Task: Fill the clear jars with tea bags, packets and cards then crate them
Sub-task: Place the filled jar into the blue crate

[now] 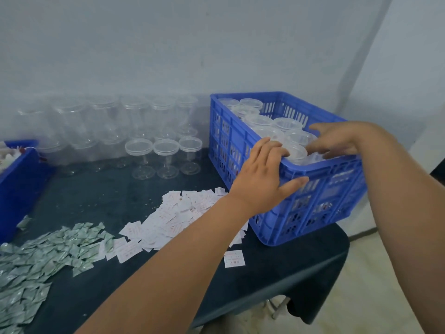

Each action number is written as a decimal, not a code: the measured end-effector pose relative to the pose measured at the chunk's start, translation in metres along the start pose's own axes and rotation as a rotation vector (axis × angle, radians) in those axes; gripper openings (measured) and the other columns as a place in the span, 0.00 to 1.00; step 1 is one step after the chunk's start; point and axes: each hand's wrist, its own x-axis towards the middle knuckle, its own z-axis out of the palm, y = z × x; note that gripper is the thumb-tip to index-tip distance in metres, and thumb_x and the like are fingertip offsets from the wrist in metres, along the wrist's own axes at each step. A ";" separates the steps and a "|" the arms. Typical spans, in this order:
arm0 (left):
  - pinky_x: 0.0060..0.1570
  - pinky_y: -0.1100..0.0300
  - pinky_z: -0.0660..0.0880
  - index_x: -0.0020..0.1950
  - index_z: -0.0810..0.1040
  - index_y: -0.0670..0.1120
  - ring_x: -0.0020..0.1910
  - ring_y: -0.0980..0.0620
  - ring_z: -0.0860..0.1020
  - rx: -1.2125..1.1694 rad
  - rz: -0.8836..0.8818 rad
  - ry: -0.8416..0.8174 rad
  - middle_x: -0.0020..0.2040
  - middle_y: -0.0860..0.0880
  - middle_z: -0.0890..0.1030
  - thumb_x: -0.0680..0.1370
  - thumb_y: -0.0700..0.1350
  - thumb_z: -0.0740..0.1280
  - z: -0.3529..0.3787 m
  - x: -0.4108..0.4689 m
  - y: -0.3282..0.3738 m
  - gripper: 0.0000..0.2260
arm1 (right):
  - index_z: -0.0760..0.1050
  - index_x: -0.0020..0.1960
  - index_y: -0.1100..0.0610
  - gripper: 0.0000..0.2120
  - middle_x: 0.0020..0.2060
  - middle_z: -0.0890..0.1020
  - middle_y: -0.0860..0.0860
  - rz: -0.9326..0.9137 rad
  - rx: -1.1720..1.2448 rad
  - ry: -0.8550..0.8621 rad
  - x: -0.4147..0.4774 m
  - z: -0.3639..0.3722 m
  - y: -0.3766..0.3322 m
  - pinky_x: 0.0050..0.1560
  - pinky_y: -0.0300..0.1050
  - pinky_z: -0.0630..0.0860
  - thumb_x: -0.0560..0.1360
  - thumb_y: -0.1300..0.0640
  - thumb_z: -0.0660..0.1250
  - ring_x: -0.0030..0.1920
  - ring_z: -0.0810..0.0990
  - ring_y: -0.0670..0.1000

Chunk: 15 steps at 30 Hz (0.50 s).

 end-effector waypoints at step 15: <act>0.62 0.61 0.72 0.75 0.73 0.53 0.67 0.56 0.74 0.130 -0.162 -0.230 0.71 0.54 0.77 0.84 0.55 0.65 -0.112 -0.046 -0.013 0.20 | 0.83 0.53 0.44 0.04 0.42 0.85 0.39 -0.861 0.222 0.479 -0.114 0.102 -0.082 0.46 0.26 0.73 0.80 0.46 0.73 0.46 0.83 0.38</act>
